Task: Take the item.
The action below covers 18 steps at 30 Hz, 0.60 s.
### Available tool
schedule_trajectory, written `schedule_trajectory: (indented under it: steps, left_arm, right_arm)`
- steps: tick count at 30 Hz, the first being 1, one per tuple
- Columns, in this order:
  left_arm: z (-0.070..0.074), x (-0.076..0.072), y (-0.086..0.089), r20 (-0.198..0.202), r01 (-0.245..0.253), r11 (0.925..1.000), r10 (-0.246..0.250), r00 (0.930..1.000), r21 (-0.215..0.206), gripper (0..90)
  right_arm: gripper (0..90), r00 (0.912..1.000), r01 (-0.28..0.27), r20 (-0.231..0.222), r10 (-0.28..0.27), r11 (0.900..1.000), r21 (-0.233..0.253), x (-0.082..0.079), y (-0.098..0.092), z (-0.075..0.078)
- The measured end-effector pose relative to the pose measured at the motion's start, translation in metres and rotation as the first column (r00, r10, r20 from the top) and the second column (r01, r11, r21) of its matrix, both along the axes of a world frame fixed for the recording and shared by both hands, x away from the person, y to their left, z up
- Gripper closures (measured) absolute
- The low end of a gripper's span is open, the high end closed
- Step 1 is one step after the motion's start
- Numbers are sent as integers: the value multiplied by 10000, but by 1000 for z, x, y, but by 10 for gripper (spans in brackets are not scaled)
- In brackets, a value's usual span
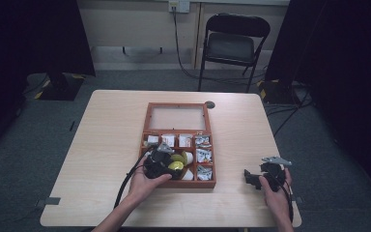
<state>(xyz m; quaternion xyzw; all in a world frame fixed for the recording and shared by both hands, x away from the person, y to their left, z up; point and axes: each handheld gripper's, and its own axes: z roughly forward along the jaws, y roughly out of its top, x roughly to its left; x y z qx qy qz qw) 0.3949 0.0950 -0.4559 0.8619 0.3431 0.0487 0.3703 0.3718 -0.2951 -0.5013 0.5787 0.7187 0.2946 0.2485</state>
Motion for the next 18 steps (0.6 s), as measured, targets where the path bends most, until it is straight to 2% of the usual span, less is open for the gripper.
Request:
schedule_trajectory:
  steps: [18]
  left_arm:
    - [12,0,13,287,-153,9982,170,9994,-584,395]
  right_arm:
    - [0,10000,-1,1,1,10000,-1,0,0,0]
